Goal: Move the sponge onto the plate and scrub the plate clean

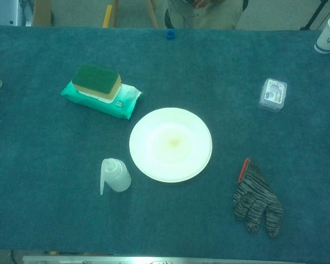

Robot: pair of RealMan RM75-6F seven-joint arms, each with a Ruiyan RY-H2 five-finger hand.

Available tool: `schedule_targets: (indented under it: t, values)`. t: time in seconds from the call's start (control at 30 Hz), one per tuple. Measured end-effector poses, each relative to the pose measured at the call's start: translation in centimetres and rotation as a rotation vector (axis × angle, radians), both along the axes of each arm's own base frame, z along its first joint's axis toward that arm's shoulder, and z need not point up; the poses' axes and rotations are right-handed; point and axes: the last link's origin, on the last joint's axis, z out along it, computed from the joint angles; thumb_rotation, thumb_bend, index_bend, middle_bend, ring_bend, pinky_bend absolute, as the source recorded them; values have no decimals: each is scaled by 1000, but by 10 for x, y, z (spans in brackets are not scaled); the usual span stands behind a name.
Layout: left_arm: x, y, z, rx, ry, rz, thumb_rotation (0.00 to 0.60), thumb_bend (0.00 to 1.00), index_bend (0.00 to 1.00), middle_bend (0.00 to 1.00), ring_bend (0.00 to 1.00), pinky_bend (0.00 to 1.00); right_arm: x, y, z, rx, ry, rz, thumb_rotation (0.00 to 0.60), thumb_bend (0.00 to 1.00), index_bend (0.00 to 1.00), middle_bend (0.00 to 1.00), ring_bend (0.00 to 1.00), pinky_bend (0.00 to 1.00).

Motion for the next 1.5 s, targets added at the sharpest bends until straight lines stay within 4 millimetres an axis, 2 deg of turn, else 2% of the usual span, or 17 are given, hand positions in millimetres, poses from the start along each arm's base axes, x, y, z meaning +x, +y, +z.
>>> schedule_targets:
  t: [0.33, 0.63, 0.93, 1.27, 1.5]
  values:
    - [7, 3, -2, -18, 6, -30, 600, 214, 87, 76, 20, 124, 1, 5, 1, 6, -4, 14, 600, 70, 190, 274, 163, 280]
    - [25, 19, -6, -73, 23, -97, 600, 214, 87, 75, 19, 124, 9, -1, -1, 16, -6, 45, 600, 71, 190, 274, 163, 280]
    - [53, 58, -26, -204, 48, -190, 600, 214, 88, 75, 19, 124, 13, -7, -2, 18, 6, 50, 600, 71, 190, 274, 163, 280]
    - [93, 117, -71, -383, 125, -278, 600, 214, 84, 58, 19, 124, 11, -13, -7, 28, 8, 33, 600, 71, 190, 274, 163, 280]
    - [104, 149, -98, -445, 243, -248, 600, 214, 76, 42, 14, 124, 8, -17, -8, 27, 9, 21, 600, 71, 190, 274, 163, 280]
